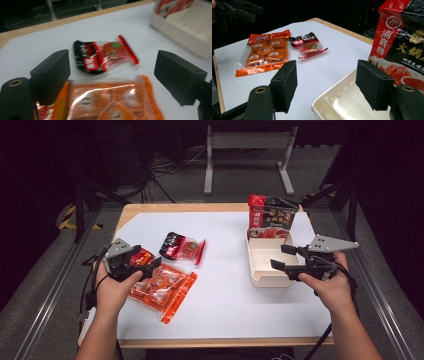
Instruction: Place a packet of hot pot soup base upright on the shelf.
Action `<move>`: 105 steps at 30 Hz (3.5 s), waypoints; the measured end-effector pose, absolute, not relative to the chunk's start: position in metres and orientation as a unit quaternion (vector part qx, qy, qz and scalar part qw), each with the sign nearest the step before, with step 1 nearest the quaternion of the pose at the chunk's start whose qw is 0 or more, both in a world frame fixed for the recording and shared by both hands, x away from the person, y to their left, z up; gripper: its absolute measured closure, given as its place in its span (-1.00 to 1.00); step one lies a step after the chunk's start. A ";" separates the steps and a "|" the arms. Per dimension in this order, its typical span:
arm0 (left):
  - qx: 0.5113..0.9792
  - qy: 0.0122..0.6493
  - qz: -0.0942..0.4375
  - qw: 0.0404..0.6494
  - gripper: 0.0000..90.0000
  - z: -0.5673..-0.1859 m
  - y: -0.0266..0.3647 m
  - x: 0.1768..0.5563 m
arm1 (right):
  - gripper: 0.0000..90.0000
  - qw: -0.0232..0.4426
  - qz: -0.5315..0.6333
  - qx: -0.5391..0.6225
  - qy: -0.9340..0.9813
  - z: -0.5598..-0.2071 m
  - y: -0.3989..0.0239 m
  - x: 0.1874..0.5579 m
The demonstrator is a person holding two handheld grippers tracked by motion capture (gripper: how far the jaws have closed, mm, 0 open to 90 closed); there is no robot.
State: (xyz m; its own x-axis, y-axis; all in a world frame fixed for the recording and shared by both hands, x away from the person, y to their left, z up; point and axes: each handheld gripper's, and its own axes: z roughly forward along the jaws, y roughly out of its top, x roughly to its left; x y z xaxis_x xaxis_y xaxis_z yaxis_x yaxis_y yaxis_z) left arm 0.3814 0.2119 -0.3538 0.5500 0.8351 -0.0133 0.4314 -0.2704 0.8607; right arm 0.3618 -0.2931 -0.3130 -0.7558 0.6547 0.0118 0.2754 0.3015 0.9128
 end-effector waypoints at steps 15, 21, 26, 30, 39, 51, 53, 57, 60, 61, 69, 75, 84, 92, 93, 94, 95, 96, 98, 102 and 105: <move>0.757 0.449 0.225 0.418 -0.72 -0.371 0.246 0.388 | -0.27 0.181 0.505 0.292 0.792 -0.321 -0.286 0.366; 0.745 0.472 0.218 0.419 -0.72 -0.379 0.260 0.389 | -0.29 0.176 0.502 0.291 0.795 -0.323 -0.283 0.369; 0.741 0.485 0.226 0.406 -0.74 -0.383 0.274 0.390 | -0.30 0.175 0.501 0.290 0.796 -0.324 -0.282 0.369; 0.728 0.506 0.228 0.403 -0.74 -0.387 0.288 0.391 | -0.31 0.173 0.501 0.292 0.796 -0.325 -0.281 0.369; 0.705 0.545 0.221 0.396 -0.74 -0.400 0.309 0.395 | -0.31 0.179 0.502 0.292 0.795 -0.323 -0.283 0.367; 0.693 0.581 0.201 0.377 -0.74 -0.421 0.324 0.400 | -0.31 0.173 0.493 0.287 0.803 -0.329 -0.278 0.369; 0.690 0.587 0.199 0.373 -0.74 -0.424 0.327 0.400 | -0.32 0.173 0.490 0.286 0.805 -0.330 -0.276 0.369; 0.687 0.604 0.183 0.360 -0.75 -0.430 0.330 0.401 | -0.32 0.174 0.490 0.283 0.806 -0.330 -0.275 0.368; 0.684 0.619 0.178 0.343 -0.75 -0.435 0.333 0.402 | -0.32 0.172 0.490 0.284 0.806 -0.330 -0.274 0.369; 0.681 0.628 0.165 0.339 -0.75 -0.437 0.335 0.402 | -0.32 0.169 0.491 0.283 0.807 -0.331 -0.273 0.369; 0.674 0.653 0.117 0.325 -0.66 -0.438 0.334 0.401 | -0.32 0.165 0.487 0.283 0.810 -0.334 -0.270 0.370; 0.679 0.660 0.094 0.307 -0.60 -0.438 0.333 0.400 | -0.33 0.164 0.487 0.283 0.810 -0.334 -0.271 0.370; 0.696 0.644 0.069 0.311 -0.49 -0.434 0.323 0.400 | -0.34 0.164 0.485 0.284 0.811 -0.336 -0.270 0.371; 0.697 0.644 0.069 0.307 -0.39 -0.431 0.324 0.398 | -0.34 0.163 0.483 0.282 0.813 -0.337 -0.268 0.371; 0.696 0.646 0.069 0.307 -0.36 -0.431 0.325 0.398 | -0.34 0.163 0.483 0.282 0.813 -0.337 -0.268 0.371; 0.696 0.645 0.075 0.305 -0.33 -0.431 0.325 0.398 | -0.34 0.163 0.483 0.282 0.813 -0.337 -0.268 0.371; 0.694 0.648 0.070 0.306 -0.29 -0.431 0.325 0.397 | -0.34 0.163 0.483 0.282 0.813 -0.337 -0.267 0.371; 0.692 0.650 0.066 0.308 -0.28 -0.430 0.325 0.397 | -0.34 0.163 0.482 0.282 0.813 -0.337 -0.267 0.371; 0.691 0.652 0.063 0.304 -0.26 -0.430 0.325 0.397 | -0.34 0.163 0.481 0.281 0.814 -0.338 -0.267 0.371; 0.696 0.659 0.062 0.279 -0.26 -0.432 0.325 0.396 | -0.34 0.163 0.480 0.280 0.816 -0.339 -0.266 0.372; 0.698 0.657 0.065 0.277 -0.27 -0.432 0.324 0.396 | -0.34 0.163 0.479 0.279 0.816 -0.339 -0.265 0.371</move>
